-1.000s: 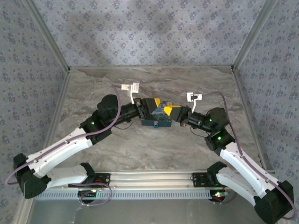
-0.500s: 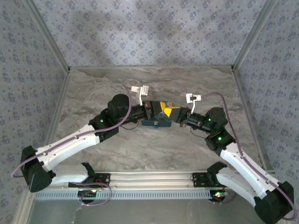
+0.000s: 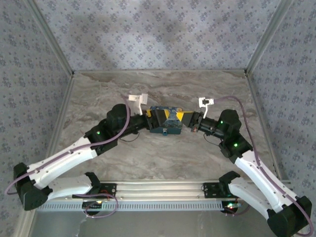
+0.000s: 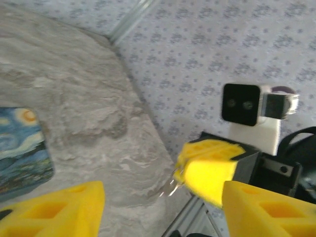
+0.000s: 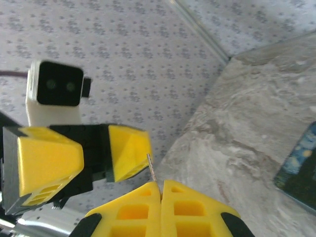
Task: Unlock the padlock with the key
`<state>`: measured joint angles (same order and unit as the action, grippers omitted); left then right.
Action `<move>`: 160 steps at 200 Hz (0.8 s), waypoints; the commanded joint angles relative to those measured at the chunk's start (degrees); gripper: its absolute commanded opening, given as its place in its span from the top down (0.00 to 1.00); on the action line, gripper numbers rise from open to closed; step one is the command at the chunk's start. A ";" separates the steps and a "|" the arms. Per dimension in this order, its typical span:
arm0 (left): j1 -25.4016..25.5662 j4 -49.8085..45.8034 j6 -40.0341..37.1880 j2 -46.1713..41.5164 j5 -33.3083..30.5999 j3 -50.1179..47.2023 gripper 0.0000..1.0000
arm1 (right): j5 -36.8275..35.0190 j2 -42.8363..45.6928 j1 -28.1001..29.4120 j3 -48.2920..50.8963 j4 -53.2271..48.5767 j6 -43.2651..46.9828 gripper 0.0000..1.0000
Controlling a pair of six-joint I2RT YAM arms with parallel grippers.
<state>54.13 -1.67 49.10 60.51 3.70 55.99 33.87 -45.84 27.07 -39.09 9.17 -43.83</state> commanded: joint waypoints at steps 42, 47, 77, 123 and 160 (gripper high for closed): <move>0.02 -9.49 2.97 -6.49 -8.68 -12.83 0.00 | -12.75 -3.34 -3.84 -6.31 -20.83 11.29 1.00; 0.08 -9.03 3.10 -6.63 -8.58 -13.93 0.00 | -13.57 -4.10 -4.22 -6.58 -21.22 11.74 1.00; 0.45 -2.24 3.21 -5.40 -5.29 -20.60 0.00 | -17.83 -10.92 -6.90 -8.70 -21.35 13.07 1.00; 1.57 15.06 0.45 -0.41 -10.95 -30.89 0.00 | -23.46 -26.06 -9.54 -15.13 -18.73 17.73 1.00; 1.62 23.37 -8.48 7.90 -12.58 -30.69 0.00 | -25.79 -38.46 -12.45 -21.38 -16.00 19.57 1.00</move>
<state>55.40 11.44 47.92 63.96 -6.79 23.18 11.29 -78.61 16.49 -55.92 -9.02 -26.92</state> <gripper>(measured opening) 0.995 0.061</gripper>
